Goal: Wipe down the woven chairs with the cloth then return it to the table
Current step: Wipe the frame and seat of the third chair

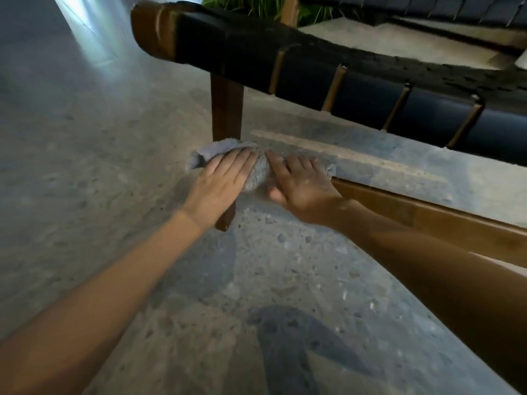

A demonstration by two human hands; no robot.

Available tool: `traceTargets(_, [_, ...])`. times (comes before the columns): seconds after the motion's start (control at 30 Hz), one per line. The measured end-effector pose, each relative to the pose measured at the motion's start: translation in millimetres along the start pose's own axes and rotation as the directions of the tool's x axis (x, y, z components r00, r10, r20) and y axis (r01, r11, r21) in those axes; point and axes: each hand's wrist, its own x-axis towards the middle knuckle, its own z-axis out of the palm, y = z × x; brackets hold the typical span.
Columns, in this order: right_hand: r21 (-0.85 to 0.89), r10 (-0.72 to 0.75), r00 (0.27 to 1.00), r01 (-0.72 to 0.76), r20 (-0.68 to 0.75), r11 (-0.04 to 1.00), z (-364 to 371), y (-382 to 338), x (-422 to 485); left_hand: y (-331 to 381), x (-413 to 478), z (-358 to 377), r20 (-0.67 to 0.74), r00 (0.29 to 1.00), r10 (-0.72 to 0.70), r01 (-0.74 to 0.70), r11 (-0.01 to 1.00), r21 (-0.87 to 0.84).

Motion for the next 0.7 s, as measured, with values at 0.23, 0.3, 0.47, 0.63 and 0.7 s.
traceTargets(0.23, [0.412,0.159,0.954,-0.043,-0.253,0.91,-4.4,-1.5,2.2,5.3,-14.2,-19.8,0.023,0.967,-0.252,0.253,0.962,-0.1])
traceTargets(0.3, [0.341,0.112,0.949,-0.005,-0.295,0.94,-5.8,-10.0,6.7,2.0,-22.0,-21.3,-0.05,0.945,-0.323,0.322,0.946,-0.029])
traceTargets(0.47, [0.525,0.242,0.817,0.085,-0.523,0.847,-8.9,-50.5,25.5,-28.2,-22.7,-25.8,-0.171,0.742,-0.648,0.599,0.756,-0.263])
traceTargets(0.63, [0.819,0.576,0.699,0.023,-0.424,0.574,-16.1,-85.9,61.4,-51.5,3.6,-21.6,-0.101,0.555,-0.825,0.635,0.5,-0.589])
traceTargets(0.7, [0.907,0.651,0.724,-0.086,-0.227,0.412,-17.7,-88.7,73.3,-49.3,11.4,-13.5,0.153,0.542,-0.826,0.612,0.263,-0.746])
